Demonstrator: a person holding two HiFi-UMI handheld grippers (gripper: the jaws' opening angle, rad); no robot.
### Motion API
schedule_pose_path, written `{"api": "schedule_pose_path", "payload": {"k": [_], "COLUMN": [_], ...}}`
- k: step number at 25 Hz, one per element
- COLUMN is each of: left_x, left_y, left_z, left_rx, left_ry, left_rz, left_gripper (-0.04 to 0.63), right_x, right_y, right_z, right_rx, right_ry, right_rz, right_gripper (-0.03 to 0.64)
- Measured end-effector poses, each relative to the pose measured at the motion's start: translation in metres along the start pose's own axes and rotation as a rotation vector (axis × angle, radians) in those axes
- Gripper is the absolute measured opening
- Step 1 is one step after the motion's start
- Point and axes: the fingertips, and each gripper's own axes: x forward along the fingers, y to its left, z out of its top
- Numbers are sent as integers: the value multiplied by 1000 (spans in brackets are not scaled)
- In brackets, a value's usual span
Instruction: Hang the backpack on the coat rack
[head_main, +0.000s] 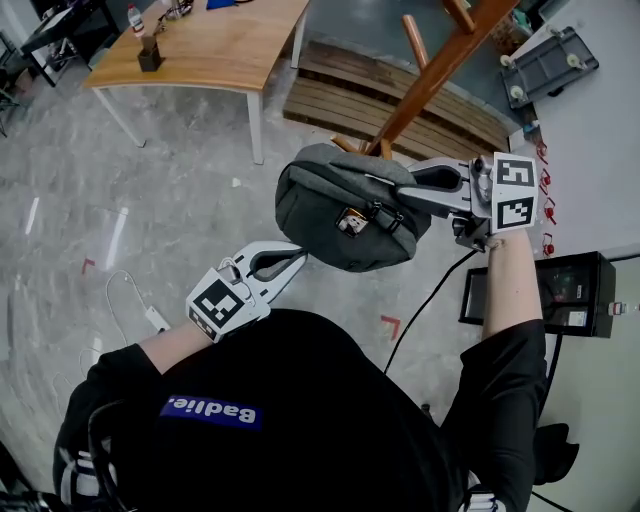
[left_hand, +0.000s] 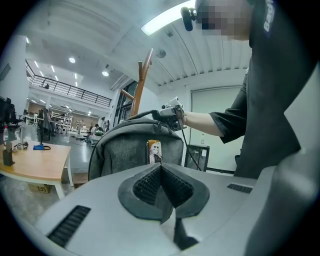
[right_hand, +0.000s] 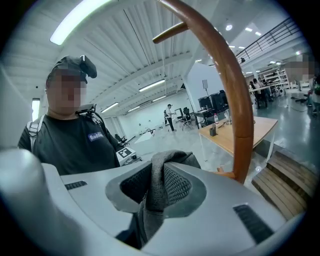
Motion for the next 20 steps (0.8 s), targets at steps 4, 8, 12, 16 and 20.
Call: {"api": "schedule_pose_path", "payload": {"k": [4,8,12,16,20], "left_x": [-7,-8,-5,-5,-3], "left_y": [-7,-4,0,0,-1], "left_z": [-7,-8,-9,-11,-11], "left_rx": [3,-5,-13,-24,-24], "left_ry": [5,12,16,18,23], "left_rz": [10,29,43,54,59], "left_gripper": [6,8,6,6,8], "right_x": [-2,-7,-13,-16,-17], "right_y": [-9,-22,-40,-51,-61], "right_z": [-10,-15,-22,-27,-31], "right_rx": [8,4,9,21,23], "right_ry": [13,48,80,91,107], "right_rz": [5,8,-5,-12,-29], "right_gripper": [66,66,66,66,66]}}
